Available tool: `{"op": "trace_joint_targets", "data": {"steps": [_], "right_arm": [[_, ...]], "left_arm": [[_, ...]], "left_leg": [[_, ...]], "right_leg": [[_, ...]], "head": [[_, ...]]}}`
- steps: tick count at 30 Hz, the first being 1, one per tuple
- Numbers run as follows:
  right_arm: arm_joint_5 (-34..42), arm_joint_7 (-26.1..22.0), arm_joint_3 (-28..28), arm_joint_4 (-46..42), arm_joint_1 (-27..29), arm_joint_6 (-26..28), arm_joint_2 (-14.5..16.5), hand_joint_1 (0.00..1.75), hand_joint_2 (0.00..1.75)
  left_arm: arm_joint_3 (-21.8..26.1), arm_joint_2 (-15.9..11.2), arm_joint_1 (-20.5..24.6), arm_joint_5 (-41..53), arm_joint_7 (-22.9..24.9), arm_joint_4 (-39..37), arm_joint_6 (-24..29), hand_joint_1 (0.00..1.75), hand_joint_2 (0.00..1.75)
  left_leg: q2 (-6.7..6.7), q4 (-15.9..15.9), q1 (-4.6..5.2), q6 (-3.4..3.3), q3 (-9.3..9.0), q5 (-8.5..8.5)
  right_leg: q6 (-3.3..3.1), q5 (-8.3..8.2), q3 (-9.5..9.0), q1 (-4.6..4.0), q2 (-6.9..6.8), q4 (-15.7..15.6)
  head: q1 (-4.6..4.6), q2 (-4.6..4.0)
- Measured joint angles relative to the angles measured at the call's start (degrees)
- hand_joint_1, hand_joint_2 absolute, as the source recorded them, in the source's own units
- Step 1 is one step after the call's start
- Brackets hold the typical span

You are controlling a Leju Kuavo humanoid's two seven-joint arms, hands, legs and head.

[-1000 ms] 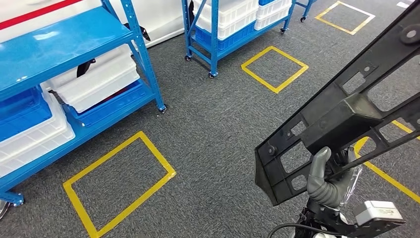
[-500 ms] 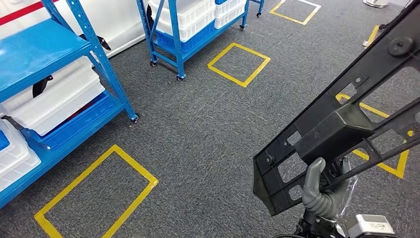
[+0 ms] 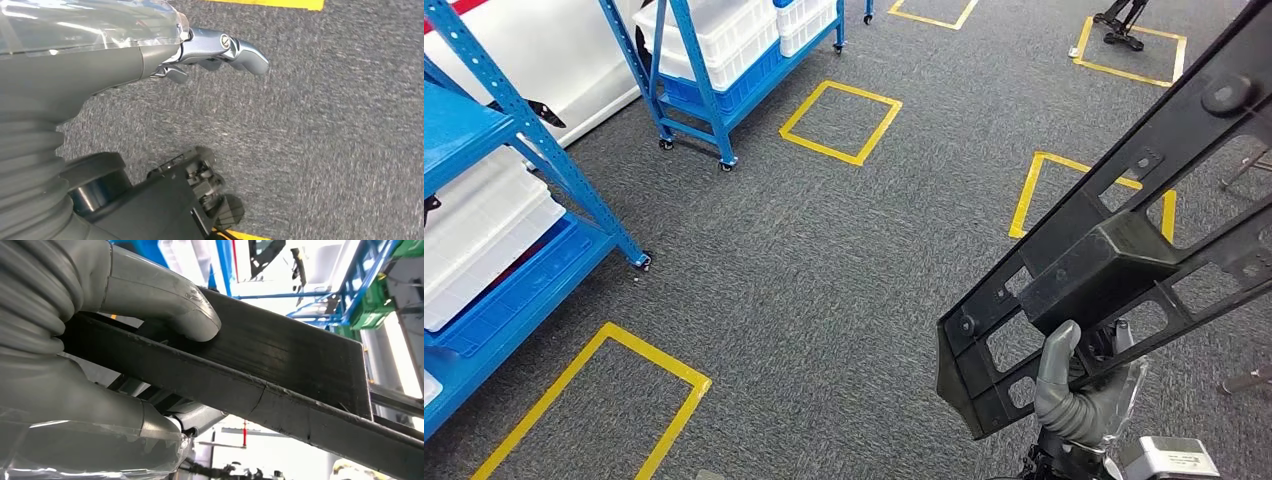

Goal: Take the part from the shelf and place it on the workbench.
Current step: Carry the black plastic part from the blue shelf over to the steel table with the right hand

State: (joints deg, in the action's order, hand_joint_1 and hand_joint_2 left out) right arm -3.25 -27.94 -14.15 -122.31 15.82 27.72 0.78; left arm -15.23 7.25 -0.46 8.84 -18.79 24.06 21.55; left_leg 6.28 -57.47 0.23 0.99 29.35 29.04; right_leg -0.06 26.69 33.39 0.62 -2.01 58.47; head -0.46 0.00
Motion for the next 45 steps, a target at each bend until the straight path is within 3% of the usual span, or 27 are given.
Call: {"op": "trace_joint_targets", "data": {"steps": [3, 5, 6, 8, 10, 12, 14, 15, 16, 18, 20, 21, 22, 24, 26, 27, 29, 30, 32, 34, 35, 36, 37, 39, 41, 43, 45], "right_arm": [[-0.3, 0.0, -0.2, -0.2, 0.0, 0.1, 0.0, 1.75, 1.75], [-0.4, 0.2, -0.3, -0.2, 0.1, 0.0, 0.0, 1.75, 1.75], [-0.4, 0.3, -0.3, -0.2, 0.1, 0.0, 0.0, 1.75, 1.75], [-0.5, 0.4, -0.3, -0.2, 0.1, 0.0, 0.0, 1.75, 1.75], [-0.5, 0.3, -0.3, -0.2, 0.1, 0.0, 0.0, 1.75, 1.75], [-0.5, 0.5, -0.3, -0.3, 0.1, -0.1, 0.0, 1.75, 1.75], [-0.5, 0.9, -0.3, -0.5, 0.3, -0.3, 0.0, 1.75, 1.75], [-0.5, 1.1, -0.3, -0.6, 0.5, -0.4, 0.0, 1.75, 1.75], [-0.5, 1.2, -0.3, -0.7, 0.6, -0.5, 0.0, 1.75, 1.75], [-0.4, 1.3, -0.3, -0.9, 0.6, -0.9, 0.0, 1.75, 1.75], [-0.4, 1.4, -0.3, -0.9, 0.6, -1.1, 0.0, 1.75, 1.75], [-0.3, 1.5, -0.3, -0.9, 0.7, -1.1, 0.0, 1.75, 1.75], [-0.3, 1.5, -0.3, -0.8, 0.8, -1.1, 0.0, 1.75, 1.75], [-0.2, 1.7, -0.3, -0.8, 0.8, -1.3, 0.0, 1.75, 1.75], [-0.3, 2.0, -0.3, -0.8, 0.7, -1.5, 0.0, 1.75, 1.75], [-0.3, 2.0, -0.3, -0.9, 0.7, -1.6, 0.0, 1.75, 1.75], [-0.4, 2.0, -0.3, -0.9, 0.8, -1.7, 0.0, 1.75, 1.75], [-0.4, 2.0, -0.3, -0.9, 0.8, -1.7, 0.0, 1.75, 1.75], [-0.5, 2.1, -0.3, -1.0, 0.7, -1.8, 0.1, 1.75, 1.75], [-0.6, 2.2, -0.3, -1.0, 0.6, -1.9, 0.1, 1.75, 1.75], [-0.6, 2.3, -0.3, -1.0, 0.5, -1.9, 0.1, 1.75, 1.75], [-0.7, 2.4, -0.3, -1.0, 0.6, -1.9, 0.1, 1.75, 1.75], [-0.7, 2.5, -0.3, -1.0, 0.6, -1.9, 0.1, 1.75, 1.75], [-0.7, 2.8, -0.3, -1.0, 0.6, -2.0, 0.1, 1.75, 1.75], [-0.8, 3.0, -0.3, -1.0, 0.5, -2.0, 0.1, 1.75, 1.75], [-0.8, 3.1, -0.3, -1.0, 0.4, -2.0, 0.1, 1.75, 1.75], [-1.0, 3.1, -0.3, -1.1, 0.5, -1.9, 0.1, 1.75, 1.75]], "left_arm": [[0.2, 0.0, -0.2, 0.2, 0.0, 0.0, -0.4, 0.00, 1.75], [0.3, 0.0, -0.4, 0.5, 0.0, -0.1, -0.8, 0.00, 1.75], [0.4, 0.0, -0.5, 0.6, 0.0, -0.2, -0.9, 0.00, 1.75], [0.4, 0.0, -0.6, 0.8, 0.1, -0.2, -1.0, 0.00, 1.75], [0.6, 0.0, -0.6, 0.8, 0.0, -0.3, -1.1, 0.00, 1.75], [0.9, 0.0, -0.5, 0.9, 0.0, -0.5, -1.1, 0.00, 1.75], [1.1, 0.0, -0.4, 1.2, 0.2, -0.6, -1.1, 0.00, 1.75], [1.2, 0.1, -0.3, 1.4, 0.3, -0.6, -1.1, 0.00, 1.75], [1.2, 0.1, -0.3, 1.6, 0.3, -0.6, -1.1, 0.00, 1.75], [1.3, 0.2, -0.2, 1.9, 0.5, -0.7, -1.0, 0.00, 1.75], [1.4, 0.3, -0.3, 2.0, 0.5, -0.7, -1.0, 0.00, 1.75], [1.5, 0.3, -0.3, 2.0, 0.5, -0.8, -0.9, 0.00, 1.75], [1.6, 0.3, -0.3, 2.0, 0.5, -0.8, -0.9, 0.00, 1.75], [1.7, 0.4, -0.2, 2.0, 0.6, -0.8, -1.0, 0.00, 1.75], [1.9, 0.4, -0.2, 2.0, 0.6, -0.8, -1.2, 0.00, 1.75], [2.0, 0.4, -0.2, 2.0, 0.6, -0.8, -1.3, 0.00, 1.75], [2.3, 0.5, -0.1, 2.0, 0.5, -0.8, -1.5, 0.00, 1.75], [2.5, 0.6, 0.0, 2.0, 0.4, -0.8, -1.7, 0.00, 1.75], [2.7, 0.7, 0.1, 2.0, 0.4, -0.9, -1.9, 0.00, 1.75], [2.9, 0.7, 0.1, 2.0, 0.4, -1.0, -2.0, 0.00, 1.75], [3.0, 0.7, 0.0, 2.0, 0.4, -1.1, -2.0, 0.00, 1.75], [3.1, 0.7, -0.1, 2.0, 0.4, -1.2, -2.1, 0.00, 1.75], [3.1, 0.7, -0.1, 2.1, 0.4, -1.3, -2.1, 0.00, 1.75], [3.2, 0.7, -0.1, 2.4, 0.4, -1.3, -2.2, 0.00, 1.75], [3.4, 0.7, 0.0, 2.7, 0.4, -1.4, -2.2, 0.00, 1.75], [3.6, 0.7, 0.1, 2.9, 0.5, -1.4, -2.2, 0.00, 1.75], [3.6, 0.8, 0.2, 3.0, 0.6, -1.4, -2.2, 0.00, 1.75]], "left_leg": [[-4.45, -8.0, -0.39, 0.65, 3.27, 4.90], [-5.67, -15.3, -0.42, 0.72, 6.82, 7.61], [-5.82, -16.7, -0.41, 0.66, 7.66, 7.43], [-6.49, -12.3, -0.42, 0.34, 6.05, 3.71], [-9.62, -4.4, -0.59, -0.14, 2.85, -0.05], [-11.86, -0.7, -0.63, -0.49, 1.48, -0.97], [-10.87, -0.1, -0.54, -0.94, 1.30, -1.17], [-10.13, 0.3, -0.58, -1.29, 1.14, -1.46], [-9.31, 0.8, -0.64, -1.72, 0.97, -1.76], [-7.54, 1.4, -0.57, -2.31, 0.77, -2.08], [-5.65, 1.4, -0.37, -2.50, 0.82, -2.00], [-4.72, 1.3, -0.31, -2.49, 0.83, -1.91], [-3.86, 1.3, -0.29, -2.42, 0.82, -1.81], [-2.40, 1.0, -0.29, -2.03, 0.68, -1.47], [-1.39, 0.7, -0.11, -1.37, 0.56, -1.01], [-0.96, 0.6, -0.02, -1.05, 0.44, -0.83], [0.01, 0.7, 0.03, -0.38, 0.10, -0.66], [-0.20, 0.5, -0.09, -0.05, -0.01, -0.44], [-2.54, -2.2, -0.34, 0.50, 0.98, 1.60], [-5.25, -9.6, -0.50, 0.73, 4.34, 5.51], [-5.66, -13.6, -0.50, 0.77, 6.25, 7.03], [-5.81, -16.2, -0.50, 0.74, 7.65, 7.59], [-5.88, -16.6, -0.49, 0.63, 8.05, 6.88], [-6.84, -10.7, -0.48, 0.17, 5.78, 2.61], [-9.92, -3.2, -0.58, -0.37, 2.73, -0.53], [-11.55, -0.6, -0.48, -0.73, 1.75, -0.92], [-10.22, 0.1, -0.41, -1.26, 1.49, -1.40]], "right_leg": [[-0.93, -0.36, -0.03, 0.19, 1.82, -0.3], [-1.11, -0.40, 0.12, 0.07, 3.37, -0.2], [-1.12, -0.40, 0.16, 0.03, 4.22, -0.1], [-1.09, -0.36, 0.14, 0.01, 5.98, 0.2], [-0.88, -0.34, 0.28, 0.04, 7.53, 0.4], [-0.24, -0.55, 0.83, 0.28, 8.92, 0.5], [0.70, -0.97, 1.32, 0.53, 10.30, 0.4], [0.97, -0.90, 1.55, 0.55, 9.80, 0.6], [1.16, -0.31, 2.05, 0.45, 8.40, 1.4], [1.37, 2.78, 4.63, 0.32, 4.33, 6.6], [1.80, 5.91, 8.12, 0.53, 2.66, 13.7], [1.98, 6.11, 8.85, 0.71, 2.43, 15.4], [2.12, 5.32, 8.48, 0.84, 2.21, 14.9], [2.20, 1.97, 4.37, 0.92, 0.65, 7.8], [1.82, 0.19, 0.73, 0.57, -1.28, 1.5], [1.51, 0.11, 0.14, 0.35, -1.66, 0.3], [0.73, 0.01, 0.35, 0.08, -0.64, 0.1], [0.36, -0.12, 0.33, 0.14, -0.08, -0.1], [-0.47, -0.46, 0.17, 0.38, 1.05, -0.5], [-1.00, -0.61, 0.14, 0.34, 2.24, -0.6], [-1.09, -0.63, 0.17, 0.22, 2.96, -0.6], [-1.15, -0.63, 0.19, 0.09, 3.74, -0.5], [-1.17, -0.61, 0.21, -0.01, 4.57, -0.4], [-1.12, -0.53, 0.22, -0.08, 6.26, 0.0], [-0.82, -0.47, 0.46, -0.02, 7.74, 0.3], [-0.12, -0.67, 0.95, 0.27, 9.06, 0.4], [0.71, -0.99, 1.35, 0.52, 10.02, 0.2]], "head": [[-0.07, 0.00], [-0.08, 0.00], [-0.08, 0.00], [-0.08, 0.00], [-0.05, 0.00], [-0.04, 0.00], [-0.04, 0.00], [-0.02, 0.00], [0.05, 0.00], [0.16, 0.00], [0.19, 0.00], [0.20, 0.00], [0.20, 0.00], [0.21, 0.00], [0.17, 0.00], [0.15, 0.00], [0.11, 0.00], [0.11, 0.00], [0.08, 0.00], [0.06, 0.00], [0.06, 0.00], [0.07, 0.00], [0.07, 0.00], [0.07, 0.00], [0.09, 0.00], [0.09, 0.00], [0.10, 0.00]]}}
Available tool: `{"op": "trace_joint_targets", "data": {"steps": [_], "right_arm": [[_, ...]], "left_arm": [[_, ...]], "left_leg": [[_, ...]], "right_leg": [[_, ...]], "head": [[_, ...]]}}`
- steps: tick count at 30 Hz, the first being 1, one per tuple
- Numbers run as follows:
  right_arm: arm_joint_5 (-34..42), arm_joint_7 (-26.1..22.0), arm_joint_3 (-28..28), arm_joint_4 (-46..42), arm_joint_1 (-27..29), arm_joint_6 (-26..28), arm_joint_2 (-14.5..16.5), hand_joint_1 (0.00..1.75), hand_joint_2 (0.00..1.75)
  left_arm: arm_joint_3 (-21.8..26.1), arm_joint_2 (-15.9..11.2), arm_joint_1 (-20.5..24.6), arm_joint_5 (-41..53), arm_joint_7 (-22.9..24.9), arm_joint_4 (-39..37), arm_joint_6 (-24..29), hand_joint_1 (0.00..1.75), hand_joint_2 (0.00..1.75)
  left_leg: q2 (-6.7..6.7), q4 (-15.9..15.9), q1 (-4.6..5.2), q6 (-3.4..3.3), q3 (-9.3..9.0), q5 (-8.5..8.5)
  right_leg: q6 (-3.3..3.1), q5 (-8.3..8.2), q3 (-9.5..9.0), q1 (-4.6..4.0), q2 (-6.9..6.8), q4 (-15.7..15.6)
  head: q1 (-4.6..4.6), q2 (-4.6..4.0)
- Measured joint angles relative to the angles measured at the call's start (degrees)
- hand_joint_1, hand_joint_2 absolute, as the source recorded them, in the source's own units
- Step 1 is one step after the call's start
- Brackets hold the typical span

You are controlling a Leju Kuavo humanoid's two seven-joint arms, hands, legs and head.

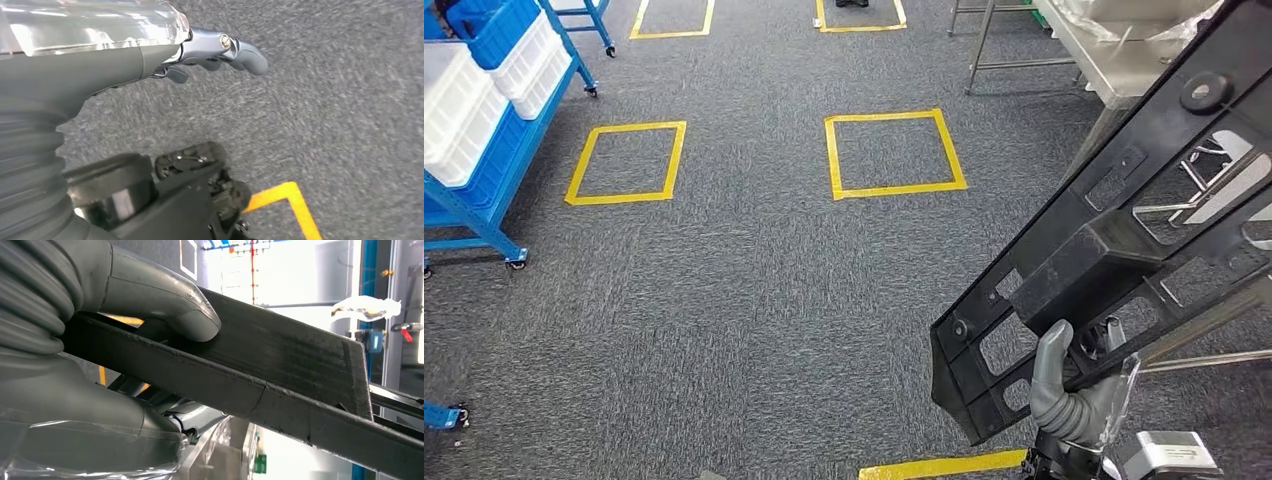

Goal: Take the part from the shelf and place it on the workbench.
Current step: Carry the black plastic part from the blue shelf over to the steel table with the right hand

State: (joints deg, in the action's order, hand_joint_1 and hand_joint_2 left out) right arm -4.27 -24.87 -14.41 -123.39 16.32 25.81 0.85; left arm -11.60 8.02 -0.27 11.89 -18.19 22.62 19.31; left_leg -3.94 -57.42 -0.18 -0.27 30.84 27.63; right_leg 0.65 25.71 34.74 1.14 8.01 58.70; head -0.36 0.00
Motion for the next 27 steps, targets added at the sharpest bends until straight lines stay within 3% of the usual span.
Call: {"op": "trace_joint_targets", "data": {"steps": [2, 4, 6, 7, 8, 9, 11, 13, 15, 17, 18, 20, 21, 22, 23, 24, 26, 27], "right_arm": [[-0.4, -0.4, 0.1, -0.2, 0.0, 0.2, 0.0, 1.75, 1.75], [-0.6, -0.9, 0.3, -0.4, -0.5, 0.7, 0.0, 1.75, 1.75], [-1.0, -0.8, 0.5, -0.4, -1.5, 1.2, 0.0, 1.75, 1.75], [-1.2, -0.6, 0.8, -0.5, -1.9, 1.5, 0.0, 1.75, 1.75], [-1.5, -0.2, 1.1, -0.6, -2.3, 1.8, 0.0, 1.75, 1.75], [-1.9, 0.1, 1.5, -0.8, -2.6, 2.1, 0.0, 1.75, 1.75], [-2.3, 0.5, 2.2, -1.4, -3.2, 2.4, 0.0, 1.75, 1.75], [-2.5, 0.7, 3.0, -2.0, -3.5, 2.5, 0.0, 1.75, 1.75], [-2.4, 0.8, 3.7, -2.3, -3.6, 2.5, 0.0, 1.75, 1.75], [-2.3, 0.6, 4.3, -2.6, -3.6, 2.3, 0.0, 1.75, 1.75], [-2.2, 0.6, 4.4, -2.8, -3.6, 2.2, 0.0, 1.75, 1.75], [-2.2, 0.6, 4.6, -2.9, -3.7, 2.0, 0.0, 1.75, 1.75], [-2.2, 0.6, 4.6, -2.9, -3.6, 2.0, 0.0, 1.75, 1.75], [-2.2, 0.7, 4.7, -2.9, -3.6, 2.0, 0.0, 1.75, 1.75], [-2.2, 0.7, 4.8, -2.9, -3.6, 2.0, 0.0, 1.75, 1.75], [-2.2, 0.7, 4.8, -2.9, -3.6, 2.0, 0.0, 1.75, 1.75], [-2.2, 0.7, 4.9, -2.9, -3.5, 2.1, 0.0, 1.75, 1.75], [-2.2, 0.7, 4.9, -2.9, -3.5, 2.1, 0.0, 1.75, 1.75]], "left_arm": [[0.0, 0.0, 0.0, 0.1, -0.1, 0.0, 0.0, 0.00, 1.75], [0.1, 0.1, 0.0, 0.3, -0.1, -0.2, 0.1, 0.00, 1.75], [0.3, 0.1, -0.1, 0.5, -0.2, -0.3, 0.1, 0.00, 1.75], [0.4, 0.1, -0.1, 0.6, -0.1, -0.3, 0.1, 0.00, 1.75], [0.5, 0.1, -0.1, 0.7, -0.1, -0.3, 0.1, 0.00, 1.75], [0.6, 0.1, 0.0, 0.8, 0.0, -0.3, 0.1, 0.00, 1.75], [0.7, 0.1, 0.0, 0.8, 0.1, -0.3, 0.1, 0.00, 1.75], [0.9, 0.1, -0.1, 0.9, 0.3, -0.3, 0.1, 0.00, 1.75], [1.0, 0.1, -0.1, 1.0, 0.4, -0.3, 0.1, 0.00, 1.75], [1.1, 0.1, 0.0, 1.2, 0.4, -0.3, 0.1, 0.00, 1.75], [1.2, 0.1, -0.1, 1.3, 0.4, -0.3, 0.1, 0.00, 1.75], [1.6, 0.1, -0.2, 1.4, 0.4, -0.3, 0.1, 0.00, 1.75], [1.7, 0.1, -0.3, 1.4, 0.4, -0.3, 0.1, 0.00, 1.75], [1.9, 0.1, -0.4, 1.4, 0.5, -0.3, 0.1, 0.00, 1.75], [2.0, 0.1, -0.4, 1.5, 0.5, -0.3, 0.1, 0.00, 1.75], [2.0, 0.1, -0.4, 1.5, 0.5, -0.3, 0.1, 0.00, 1.75], [2.2, 0.1, -0.4, 1.7, 0.5, -0.3, 0.2, 0.00, 1.75], [2.3, 0.0, -0.5, 1.8, 0.5, -0.3, 0.2, 0.00, 1.75]], "left_leg": [[1.58, 1.1, -0.18, -0.70, -0.34, -0.71], [3.32, 1.6, -0.15, -1.10, -0.45, -1.02], [5.22, 1.6, -0.05, -1.19, -0.39, -0.97], [6.10, 1.6, -0.04, -1.14, -0.39, -0.90], [6.90, 1.5, -0.06, -1.02, -0.41, -0.80], [7.59, 1.4, -0.10, -0.84, -0.46, -0.65], [8.68, 0.9, 0.08, -0.19, -0.61, -0.10], [9.59, 0.6, 0.36, 0.53, -0.87, 0.41], [10.63, 0.5, 0.33, 1.16, -1.22, 0.69], [9.35, -1.1, -0.01, 1.73, -0.84, 2.15], [7.89, -3.5, -0.20, 1.93, 0.14, 3.73], [5.08, -11.5, -0.39, 2.05, 3.77, 7.69], [4.61, -14.9, -0.41, 2.03, 5.53, 8.82], [4.39, -16.8, -0.41, 1.95, 6.60, 8.89], [4.24, -16.1, -0.40, 1.77, 6.55, 7.70], [3.87, -13.3, -0.40, 1.52, 5.46, 5.62], [1.19, -5.3, -0.41, 0.90, 2.22, 1.79], [0.02, -2.5, -0.38, 0.68, 1.12, 0.86]], "right_leg": [[0.48, 1.24, 1.04, -0.17, -2.41, 1.7], [0.87, 4.74, 4.06, -0.27, -6.12, 7.8], [1.42, 7.31, 7.31, 0.03, -7.33, 14.4], [1.65, 7.16, 7.73, 0.23, -7.57, 15.4], [1.86, 5.98, 6.90, 0.43, -7.89, 14.0], [2.01, 4.16, 4.89, 0.58, -8.56, 10.6], [1.87, 1.48, 0.48, 0.56, -11.33, 2.7], [1.20, 1.05, -1.13, 0.22, -12.66, -0.3], [0.41, 0.95, -0.99, 0.06, -11.31, -0.2], [-0.39, 0.68, -1.04, 0.19, -9.99, -0.5], [-0.78, 0.54, -1.10, 0.27, -9.33, -0.6], [-1.26, 0.47, -0.96, 0.07, -7.90, -0.6], [-1.37, 0.46, -0.88, -0.08, -7.04, -0.5], [-1.43, 0.48, -0.81, -0.22, -6.14, -0.3], [-1.45, 0.50, -0.78, -0.33, -5.24, -0.2], [-1.44, 0.53, -0.78, -0.39, -4.39, -0.1], [-1.24, 0.57, -0.68, -0.40, -2.88, 0.2], [-0.98, 0.53, -0.54, -0.33, -2.21, 0.2]], "head": [[0.11, 0.00], [0.23, 0.00], [0.27, 0.00], [0.27, 0.00], [0.28, 0.00], [0.28, 0.00], [0.26, 0.00], [0.11, 0.00], [-0.02, 0.00], [-0.06, 0.00], [-0.09, 0.00], [-0.13, 0.00], [-0.13, 0.00], [-0.12, 0.00], [-0.12, 0.00], [-0.12, 0.00], [-0.10, 0.00], [-0.10, 0.00]]}}
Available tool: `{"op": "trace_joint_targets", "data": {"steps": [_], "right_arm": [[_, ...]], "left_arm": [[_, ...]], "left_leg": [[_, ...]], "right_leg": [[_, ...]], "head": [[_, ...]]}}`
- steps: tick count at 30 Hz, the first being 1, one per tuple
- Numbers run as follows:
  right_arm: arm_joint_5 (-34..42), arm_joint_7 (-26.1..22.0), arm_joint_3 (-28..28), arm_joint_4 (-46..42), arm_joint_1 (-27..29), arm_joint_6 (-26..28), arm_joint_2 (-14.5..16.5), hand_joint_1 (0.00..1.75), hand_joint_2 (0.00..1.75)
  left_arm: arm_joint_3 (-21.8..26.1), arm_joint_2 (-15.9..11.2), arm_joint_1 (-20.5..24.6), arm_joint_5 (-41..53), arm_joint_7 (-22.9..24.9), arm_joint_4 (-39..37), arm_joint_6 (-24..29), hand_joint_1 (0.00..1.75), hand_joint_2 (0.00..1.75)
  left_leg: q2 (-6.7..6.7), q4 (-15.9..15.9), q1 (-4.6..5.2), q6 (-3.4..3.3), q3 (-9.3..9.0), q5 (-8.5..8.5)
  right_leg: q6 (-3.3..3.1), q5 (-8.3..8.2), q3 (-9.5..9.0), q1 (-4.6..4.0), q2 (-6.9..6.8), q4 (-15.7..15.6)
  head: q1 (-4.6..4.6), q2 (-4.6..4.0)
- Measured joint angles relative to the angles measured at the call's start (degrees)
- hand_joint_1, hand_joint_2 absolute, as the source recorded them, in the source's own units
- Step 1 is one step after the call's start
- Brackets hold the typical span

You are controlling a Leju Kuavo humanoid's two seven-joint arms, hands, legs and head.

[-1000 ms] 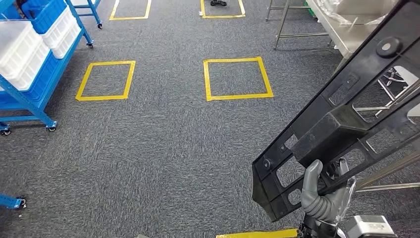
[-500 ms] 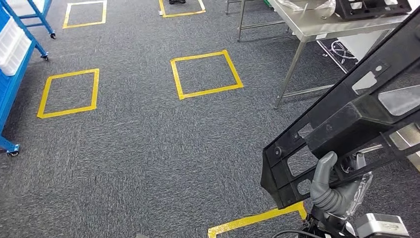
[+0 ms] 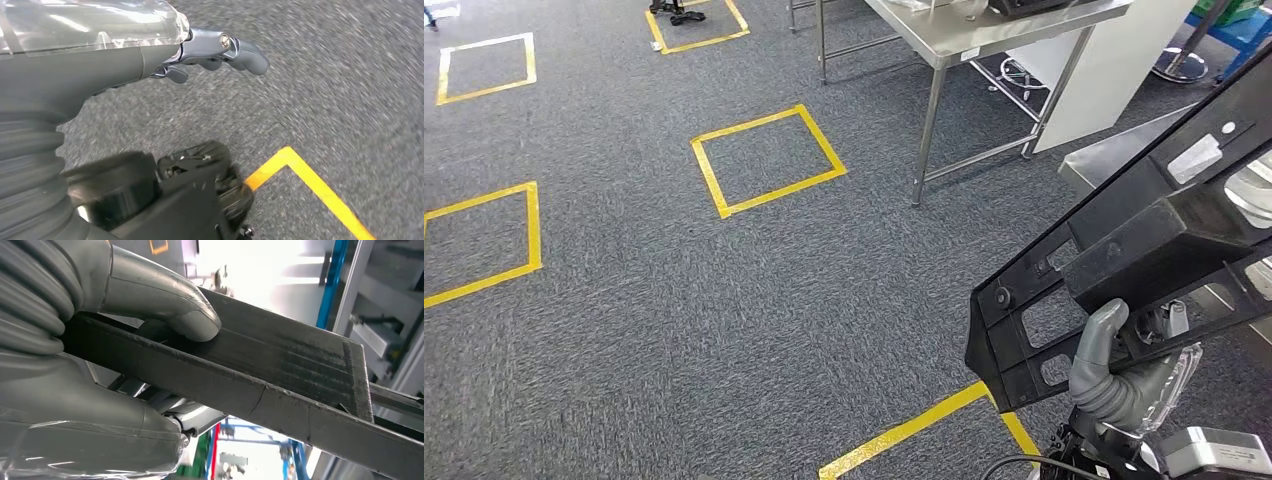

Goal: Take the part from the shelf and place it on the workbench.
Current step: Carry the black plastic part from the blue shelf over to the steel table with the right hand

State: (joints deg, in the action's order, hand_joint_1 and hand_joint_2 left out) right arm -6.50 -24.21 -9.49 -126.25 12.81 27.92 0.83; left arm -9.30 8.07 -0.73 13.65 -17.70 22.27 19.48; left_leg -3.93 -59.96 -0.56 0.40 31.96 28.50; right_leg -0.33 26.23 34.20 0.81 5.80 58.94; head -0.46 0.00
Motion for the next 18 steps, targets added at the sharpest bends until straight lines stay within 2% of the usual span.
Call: {"op": "trace_joint_targets", "data": {"steps": [1, 2, 3, 4, 5, 6, 7, 8, 9, 10, 11, 12, 13, 15, 16, 18], "right_arm": [[0.0, -0.1, 0.0, 0.0, 0.1, 0.1, 0.0, 1.75, 1.75], [-0.1, -0.1, 0.1, 0.0, 0.1, 0.2, 0.0, 1.75, 1.75], [-0.5, -0.2, 0.1, 0.0, 0.2, 0.4, 0.0, 1.75, 1.75], [-1.7, 0.0, 0.3, 0.0, 0.3, 0.9, 0.0, 1.75, 1.75], [-3.5, 0.3, 0.4, 0.0, 0.3, 1.4, 0.0, 1.75, 1.75], [-6.3, 1.0, 0.7, 0.0, 0.2, 2.1, 0.0, 1.75, 1.75], [-9.9, 2.1, 0.9, 0.1, -0.1, 2.9, 0.0, 1.75, 1.75], [-14.1, 3.6, 1.2, 0.3, -0.4, 3.5, 0.0, 1.75, 1.75], [-18.7, 5.7, 1.6, 0.6, -0.8, 4.0, 0.0, 1.75, 1.75], [-23.7, 8.1, 2.2, 1.1, -1.2, 4.3, -0.1, 1.75, 1.75], [-29.1, 11.0, 3.0, 1.7, -1.8, 4.3, -0.1, 1.75, 1.75], [-34.1, 13.8, 4.0, 2.5, -2.6, 4.2, -0.2, 1.75, 1.75], [-39.0, 16.4, 5.3, 3.4, -3.5, 3.9, -0.5, 1.75, 1.75], [-46.6, 20.8, 8.3, 5.6, -5.7, 2.9, -1.3, 1.75, 1.75], [-49.8, 22.8, 9.9, 6.8, -6.9, 2.1, -2.0, 1.75, 1.75], [-54.6, 25.8, 12.7, 9.3, -8.7, 0.7, -3.5, 1.75, 1.75]], "left_arm": [[0.1, 0.0, 0.0, 0.1, 0.0, 0.0, 0.0, 0.00, 1.75], [0.1, 0.0, 0.0, 0.1, 0.0, 0.0, 0.0, 0.00, 1.75], [0.1, 0.0, 0.0, 0.2, 0.0, 0.0, 0.0, 0.00, 1.75], [0.2, 0.0, 0.0, 0.3, 0.1, 0.0, 0.1, 0.00, 1.75], [0.2, 0.1, 0.1, 0.5, 0.2, 0.0, 0.1, 0.00, 1.75], [0.3, 0.1, 0.0, 0.8, 0.3, 0.0, 0.1, 0.00, 1.75], [0.4, 0.2, -0.1, 1.1, 0.4, 0.0, 0.0, 0.00, 1.75], [0.6, 0.2, -0.2, 1.4, 0.5, 0.0, 0.0, 0.00, 1.75], [0.7, 0.2, -0.3, 1.7, 0.6, 0.0, -0.1, 0.00, 1.75], [0.8, 0.2, -0.4, 2.0, 0.8, 0.0, -0.3, 0.00, 1.75], [0.9, 0.2, -0.4, 2.3, 1.0, 0.0, -0.5, 0.00, 1.75], [0.9, 0.2, -0.3, 2.6, 1.2, 0.0, -0.7, 0.00, 1.75], [1.0, 0.2, -0.3, 2.9, 1.5, 0.0, -0.9, 0.00, 1.75], [1.0, 0.1, -0.1, 3.4, 2.1, 0.1, -1.3, 0.00, 1.75], [1.1, 0.1, 0.0, 3.6, 2.6, 0.2, -1.5, 0.00, 1.75], [1.1, 0.1, 0.1, 4.1, 3.5, 0.6, -2.0, 0.00, 1.75]], "left_leg": [[-0.82, 1.4, 0.11, -0.19, -0.56, -0.25], [-0.69, 1.7, 0.24, -0.33, -0.72, -0.21], [0.00, 2.0, 0.26, -0.61, -0.83, -0.44], [0.66, 2.4, 0.22, -0.96, -0.99, -0.76], [1.39, 2.9, 0.10, -1.35, -1.13, -1.13], [2.22, 3.3, -0.01, -1.69, -1.20, -1.45], [3.05, 3.5, 0.03, -1.87, -1.23, -1.59], [3.90, 3.6, 0.10, -1.98, -1.20, -1.58], [4.79, 3.5, 0.17, -2.00, -1.16, -1.51], [5.65, 3.4, 0.20, -1.98, -1.13, -1.41], [6.47, 3.4, 0.21, -1.93, -1.13, -1.30], [7.20, 3.3, 0.20, -1.81, -1.16, -1.18], [7.86, 3.1, 0.20, -1.63, -1.24, -1.03], [8.82, 2.9, 0.41, -1.08, -1.40, -0.66], [9.25, 2.8, 0.51, -0.78, -1.49, -0.53], [10.14, 2.8, 0.59, -0.20, -1.70, -0.41]], "right_leg": [[0.35, -0.08, 0.18, 0.14, 0.62, 0.0], [0.80, -0.23, 0.35, 0.26, 1.25, -0.1], [1.28, -0.45, 0.50, 0.36, 1.88, -0.3], [1.61, -0.40, 0.68, 0.38, 1.63, -0.2], [1.86, 0.12, 1.12, 0.28, 0.58, 0.4], [2.04, 1.34, 2.06, 0.15, -1.03, 2.2], [2.13, 3.15, 3.51, 0.12, -2.99, 5.3], [2.30, 5.02, 5.29, 0.10, -4.31, 9.0], [2.49, 6.43, 6.95, 0.17, -5.00, 12.5], [2.66, 6.84, 7.89, 0.28, -5.32, 14.5], [2.79, 6.16, 7.73, 0.41, -5.56, 14.4], [2.89, 4.59, 6.32, 0.51, -5.97, 11.9], [2.94, 2.71, 3.97, 0.57, -6.88, 7.8], [2.65, 0.48, 0.21, 0.32, -8.94, 1.1], [2.39, 0.21, -0.52, 0.13, -9.44, -0.4], [1.77, 0.12, -0.30, -0.11, -8.68, -0.7]], "head": [[0.01, 0.00], [0.01, 0.00], [0.01, 0.00], [0.04, 0.00], [0.11, 0.00], [0.18, 0.00], [0.25, 0.00], [0.28, 0.00], [0.27, 0.00], [0.27, 0.00], [0.27, 0.00], [0.27, 0.00], [0.28, 0.00], [0.26, 0.00], [0.24, 0.00], [0.22, 0.00]]}}
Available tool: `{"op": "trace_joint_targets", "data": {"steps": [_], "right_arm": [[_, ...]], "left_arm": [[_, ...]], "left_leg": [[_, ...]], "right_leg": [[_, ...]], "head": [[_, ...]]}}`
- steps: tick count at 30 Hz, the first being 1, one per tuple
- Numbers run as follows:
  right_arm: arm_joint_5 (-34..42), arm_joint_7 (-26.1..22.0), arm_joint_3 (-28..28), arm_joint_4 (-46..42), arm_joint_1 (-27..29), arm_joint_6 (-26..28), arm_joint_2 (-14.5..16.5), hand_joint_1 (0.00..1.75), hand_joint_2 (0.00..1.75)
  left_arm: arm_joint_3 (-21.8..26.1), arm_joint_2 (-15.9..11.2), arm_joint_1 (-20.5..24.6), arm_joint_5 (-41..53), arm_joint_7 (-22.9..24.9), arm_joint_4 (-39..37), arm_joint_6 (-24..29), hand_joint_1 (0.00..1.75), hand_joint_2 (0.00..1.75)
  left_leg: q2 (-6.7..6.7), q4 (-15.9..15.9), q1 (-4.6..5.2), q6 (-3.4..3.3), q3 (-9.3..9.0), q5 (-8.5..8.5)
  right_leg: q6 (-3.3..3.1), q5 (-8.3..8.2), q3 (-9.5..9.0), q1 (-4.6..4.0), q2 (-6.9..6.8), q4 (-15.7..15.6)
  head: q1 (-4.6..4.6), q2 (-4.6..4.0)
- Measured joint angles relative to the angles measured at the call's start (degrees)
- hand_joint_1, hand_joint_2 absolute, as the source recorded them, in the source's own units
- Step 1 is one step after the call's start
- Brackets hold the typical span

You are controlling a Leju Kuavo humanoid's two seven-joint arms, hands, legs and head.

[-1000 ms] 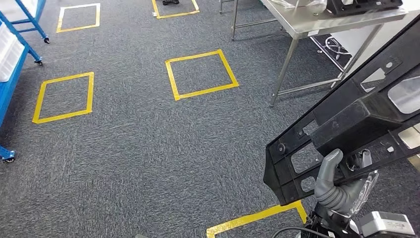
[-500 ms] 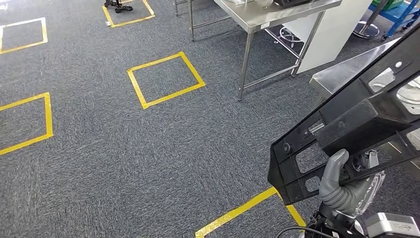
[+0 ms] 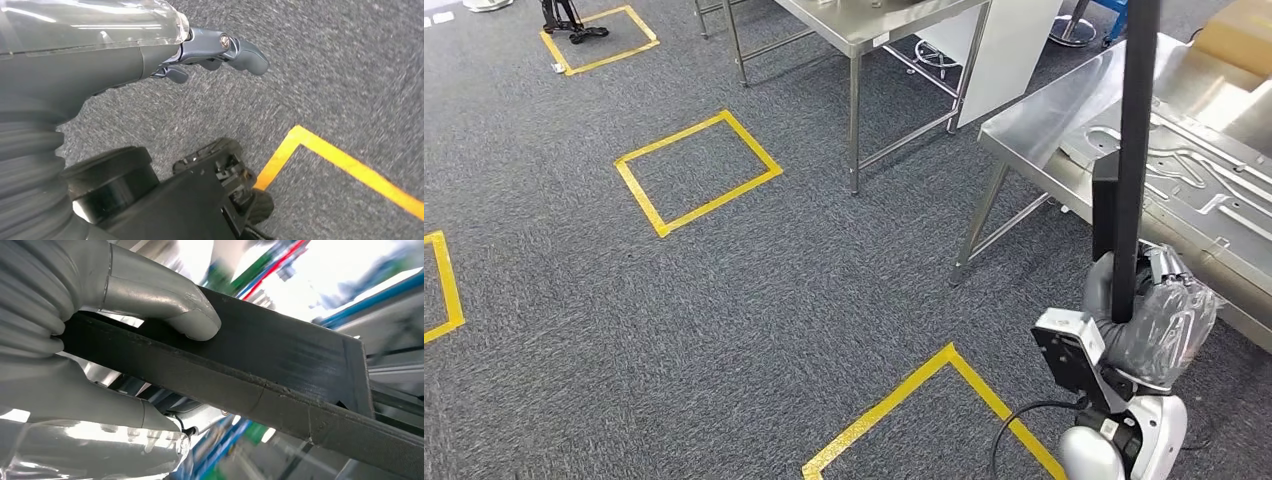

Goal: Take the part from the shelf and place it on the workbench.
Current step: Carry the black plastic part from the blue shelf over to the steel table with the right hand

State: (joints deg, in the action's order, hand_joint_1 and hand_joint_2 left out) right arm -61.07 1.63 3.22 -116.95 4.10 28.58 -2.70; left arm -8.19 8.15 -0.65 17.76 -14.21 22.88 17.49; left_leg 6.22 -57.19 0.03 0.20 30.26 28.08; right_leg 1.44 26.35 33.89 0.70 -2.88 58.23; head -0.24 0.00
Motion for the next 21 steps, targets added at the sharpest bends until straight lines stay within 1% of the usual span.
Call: {"op": "trace_joint_targets", "data": {"steps": [1, 2, 3, 4, 5, 6, 7, 8, 9, 10, 11, 12, 13, 14, 15, 16, 17, 18, 19, 20, 21], "right_arm": [[-1.9, 1.1, 1.1, 1.1, -0.6, -0.5, -0.7, 1.75, 1.75], [-3.5, 1.8, 2.1, 2.0, -1.0, -0.9, -1.4, 1.75, 1.75], [-5.1, 2.6, 2.8, 2.7, -1.5, -1.3, -1.9, 1.75, 1.75], [-6.6, 3.3, 3.3, 3.5, -1.9, -1.6, -2.3, 1.75, 1.75], [-8.2, 4.0, 3.8, 4.3, -2.2, -2.0, -2.7, 1.75, 1.75], [-9.6, 4.7, 4.0, 5.0, -2.5, -2.4, -3.0, 1.75, 1.75], [-11.3, 5.4, 4.3, 5.8, -2.5, -2.8, -3.4, 1.75, 1.75], [-13.0, 6.2, 4.5, 6.5, -2.6, -3.4, -3.9, 1.75, 1.75], [-14.6, 7.0, 4.7, 7.1, -2.7, -4.0, -4.3, 1.75, 1.75], [-16.7, 8.0, 4.9, 7.7, -2.8, -4.8, -5.0, 1.75, 1.75], [-18.9, 8.9, 5.1, 8.2, -3.0, -5.7, -5.7, 1.75, 1.75], [-21.2, 9.9, 5.2, 8.8, -3.2, -6.9, -6.4, 1.75, 1.75], [-23.6, 11.1, 5.3, 9.4, -3.5, -8.3, -7.5, 1.75, 1.75], [-25.6, 12.7, 5.4, 10.1, -3.6, -9.7, -8.9, 1.75, 1.75], [-27.0, 14.7, 5.3, 11.0, -3.5, -11.1, -11.0, 1.75, 1.75], [-28.0, 17.2, 5.1, 11.9, -3.4, -12.6, -13.4, 1.75, 1.75], [-28.4, 19.9, 4.7, 13.1, -3.3, -14.1, -16.4, 1.75, 1.75], [-28.6, 22.4, 4.3, 14.2, -3.5, -15.5, -19.3, 1.75, 1.75], [-28.7, 24.1, 3.9, 15.3, -3.8, -16.8, -21.9, 1.75, 1.75], [-28.7, 25.1, 3.6, 16.3, -4.2, -17.9, -24.1, 1.75, 1.75], [-28.8, 25.3, 3.4, 17.2, -4.5, -18.6, -25.7, 1.75, 1.75]], "left_arm": [[0.0, 0.0, 0.0, 0.1, 0.4, 0.3, -0.2, 0.00, 1.75], [0.1, 0.0, 0.0, 0.3, 0.6, 0.5, -0.4, 0.00, 1.75], [0.2, 0.0, 0.0, 0.3, 0.8, 0.7, -0.6, 0.00, 1.75], [0.3, 0.0, -0.1, 0.4, 1.0, 0.8, -0.8, 0.00, 1.75], [0.5, 0.0, -0.2, 0.6, 1.0, 0.8, -0.9, 0.00, 1.75], [0.7, 0.0, -0.4, 0.7, 1.0, 0.8, -1.0, 0.00, 1.75], [0.8, 0.0, -0.6, 0.9, 1.0, 0.8, -1.0, 0.00, 1.75], [1.0, 0.0, -0.7, 1.0, 1.0, 0.8, -1.0, 0.00, 1.75], [1.2, 0.0, -0.8, 1.1, 1.0, 0.8, -1.0, 0.00, 1.75], [1.4, 0.0, -0.7, 1.2, 1.0, 0.8, -1.0, 0.00, 1.75], [1.5, 0.0, -0.7, 1.4, 1.0, 0.8, -1.0, 0.00, 1.75], [1.7, 0.0, -0.6, 1.5, 1.1, 0.8, -1.1, 0.00, 1.75], [1.9, 0.0, -0.6, 1.6, 1.3, 0.8, -1.2, 0.00, 1.75], [2.1, 0.0, -0.5, 1.8, 1.4, 0.8, -1.3, 0.00, 1.75], [2.4, 0.1, -0.4, 1.9, 1.5, 0.8, -1.4, 0.00, 1.75], [2.6, 0.3, -0.3, 2.1, 1.6, 0.8, -1.5, 0.00, 1.75], [2.8, 0.4, -0.2, 2.3, 1.6, 0.8, -1.6, 0.00, 1.75], [3.1, 0.6, -0.1, 2.5, 1.5, 0.8, -1.7, 0.00, 1.75], [3.4, 0.8, -0.1, 2.7, 1.5, 0.8, -1.8, 0.00, 1.75], [3.6, 0.9, -0.1, 2.9, 1.5, 0.8, -1.9, 0.00, 1.75], [3.9, 0.9, -0.1, 3.1, 1.6, 0.8, -2.0, 0.00, 1.75]], "left_leg": [[-0.02, -0.1, -0.10, 0.33, -0.03, 0.17], [-0.87, -0.7, -0.21, 0.63, 0.16, 0.69], [-2.19, -2.3, -0.33, 0.87, 0.81, 1.82], [-3.78, -5.1, -0.46, 1.04, 2.09, 3.48], [-5.00, -9.0, -0.47, 1.11, 3.86, 5.42], [-5.51, -13.0, -0.48, 1.13, 5.78, 7.07], [-5.70, -16.0, -0.48, 1.09, 7.35, 7.86], [-5.77, -17.0, -0.47, 0.94, 8.06, 7.47], [-5.88, -15.8, -0.46, 0.71, 7.78, 6.04], [-6.44, -12.5, -0.41, 0.36, 6.53, 3.75], [-7.79, -8.4, -0.38, -0.09, 4.89, 1.64], [-9.10, -4.8, -0.37, -0.47, 3.38, 0.17], [-10.18, -2.2, -0.30, -0.76, 2.28, -0.69], [-10.71, -1.2, -0.21, -0.97, 1.84, -0.77], [-10.30, -0.9, -0.10, -1.12, 1.68, -0.82], [-9.70, -0.6, -0.08, -1.39, 1.61, -1.06], [-9.12, -0.2, -0.11, -1.76, 1.51, -1.39], [-8.46, 0.3, -0.16, -2.14, 1.39, -1.73], [-7.74, 0.8, -0.20, -2.42, 1.32, -1.99], [-7.02, 0.9, -0.10, -2.61, 1.30, -2.06], [-6.21, 0.9, -0.03, -2.70, 1.33, -2.03]], "right_leg": [[-0.34, -0.13, 0.04, 0.10, 0.54, -0.1], [-0.70, -0.28, 0.04, 0.24, 1.04, -0.3], [-1.06, -0.44, 0.03, 0.42, 1.58, -0.4], [-1.35, -0.56, 0.03, 0.53, 2.14, -0.5], [-1.54, -0.61, 0.10, 0.49, 2.78, -0.5], [-1.67, -0.64, 0.15, 0.40, 3.48, -0.5], [-1.72, -0.65, 0.17, 0.29, 4.25, -0.5], [-1.74, -0.65, 0.17, 0.19, 5.06, -0.4], [-1.74, -0.65, 0.16, 0.11, 5.85, -0.3], [-1.73, -0.64, 0.15, 0.06, 6.67, -0.2], [-1.69, -0.64, 0.18, 0.07, 7.42, -0.1], [-1.51, -0.64, 0.29, 0.07, 8.18, 0.0], [-1.21, -0.68, 0.45, 0.16, 8.89, 0.0], [-0.79, -0.77, 0.64, 0.33, 9.52, 0.1], [-0.25, -0.92, 0.82, 0.45, 10.16, 0.0], [0.23, -1.03, 0.94, 0.62, 10.48, -0.2], [0.62, -0.82, 1.18, 0.66, 9.72, 0.1], [0.93, -0.03, 1.77, 0.61, 8.33, 1.1], [1.18, 1.39, 2.89, 0.60, 6.56, 3.4], [1.42, 3.21, 4.50, 0.58, 4.80, 6.6], [1.70, 4.92, 6.33, 0.63, 3.96, 10.4]], "head": [[-0.01, 0.00], [-0.01, 0.00], [-0.03, 0.00], [-0.04, 0.00], [-0.05, 0.00], [-0.06, 0.00], [-0.05, 0.00], [-0.06, 0.00], [-0.05, 0.00], [-0.05, 0.00], [-0.04, 0.00], [-0.02, 0.00], [-0.02, 0.00], [-0.02, 0.00], [-0.04, 0.00], [-0.06, 0.00], [0.00, 0.00], [0.11, 0.00], [0.22, 0.00], [0.33, 0.00], [0.37, 0.00]]}}
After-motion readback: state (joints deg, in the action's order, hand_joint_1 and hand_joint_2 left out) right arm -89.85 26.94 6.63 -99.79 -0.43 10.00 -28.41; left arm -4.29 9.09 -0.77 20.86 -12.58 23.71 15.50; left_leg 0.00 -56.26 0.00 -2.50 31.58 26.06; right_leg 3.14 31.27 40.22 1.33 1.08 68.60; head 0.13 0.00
